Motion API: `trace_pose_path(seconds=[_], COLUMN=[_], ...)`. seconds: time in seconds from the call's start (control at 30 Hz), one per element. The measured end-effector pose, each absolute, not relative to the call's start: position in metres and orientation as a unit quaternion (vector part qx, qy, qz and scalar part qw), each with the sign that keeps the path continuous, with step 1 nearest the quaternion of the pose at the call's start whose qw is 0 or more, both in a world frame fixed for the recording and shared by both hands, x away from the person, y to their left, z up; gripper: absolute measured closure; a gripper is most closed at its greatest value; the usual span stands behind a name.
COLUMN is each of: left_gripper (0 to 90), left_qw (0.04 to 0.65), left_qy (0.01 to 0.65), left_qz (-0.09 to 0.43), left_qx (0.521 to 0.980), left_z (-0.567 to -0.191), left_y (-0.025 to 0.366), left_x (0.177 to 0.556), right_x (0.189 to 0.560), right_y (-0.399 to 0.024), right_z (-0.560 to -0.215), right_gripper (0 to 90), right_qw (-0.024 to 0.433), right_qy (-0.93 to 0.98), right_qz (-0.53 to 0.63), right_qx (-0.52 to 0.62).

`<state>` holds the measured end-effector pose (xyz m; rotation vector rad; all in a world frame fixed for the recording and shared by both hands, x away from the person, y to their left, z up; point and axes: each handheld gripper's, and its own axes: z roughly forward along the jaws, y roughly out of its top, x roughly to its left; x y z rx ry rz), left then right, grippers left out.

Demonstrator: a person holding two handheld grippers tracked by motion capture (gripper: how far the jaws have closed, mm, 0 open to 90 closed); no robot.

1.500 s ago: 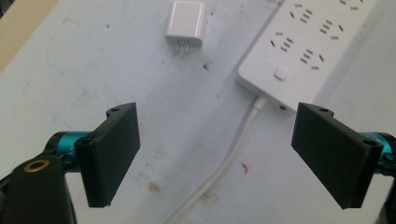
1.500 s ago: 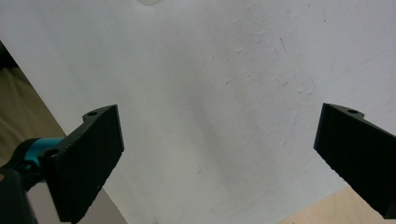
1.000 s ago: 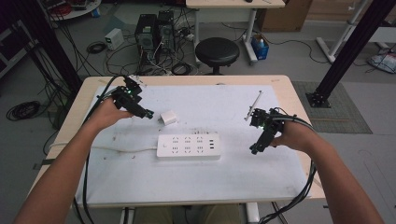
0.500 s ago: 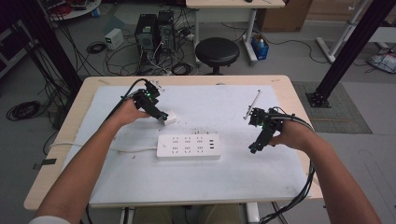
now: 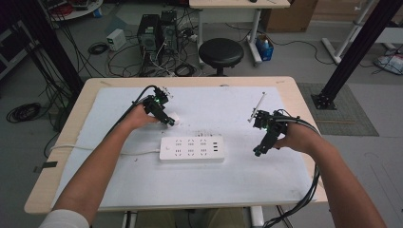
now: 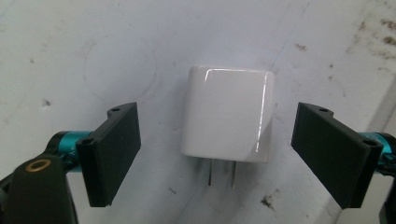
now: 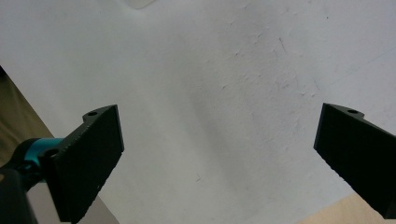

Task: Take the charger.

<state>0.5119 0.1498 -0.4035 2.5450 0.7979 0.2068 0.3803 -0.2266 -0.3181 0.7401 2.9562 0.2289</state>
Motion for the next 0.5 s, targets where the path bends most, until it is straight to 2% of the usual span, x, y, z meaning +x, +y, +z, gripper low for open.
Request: trace_pose_path(seconds=[0.33,0.4,0.5], left_gripper=[19.1,26.0,29.9], left_qw=[0.226,0.226,0.225], left_qy=[0.286,0.283,0.282], left_qz=[0.072,0.072,0.067], left_qx=[0.928,0.929,0.93], left_z=[-0.4108,-0.4114,-0.4129], left_y=[0.1473,0.1469,0.1461], left_x=[0.5148,0.5147,0.5154], right_x=[0.3828,0.3832,0.3835], right_y=[-0.226,-0.2252,-0.2259], right_z=[-0.3197,-0.3205,-0.3203], right_gripper=[0.8,0.8,0.8], right_qw=[0.04,0.039,0.038], right_qy=[0.967,0.966,0.967], right_qz=[0.074,0.075,0.074], right_qx=[0.242,0.245,0.243])
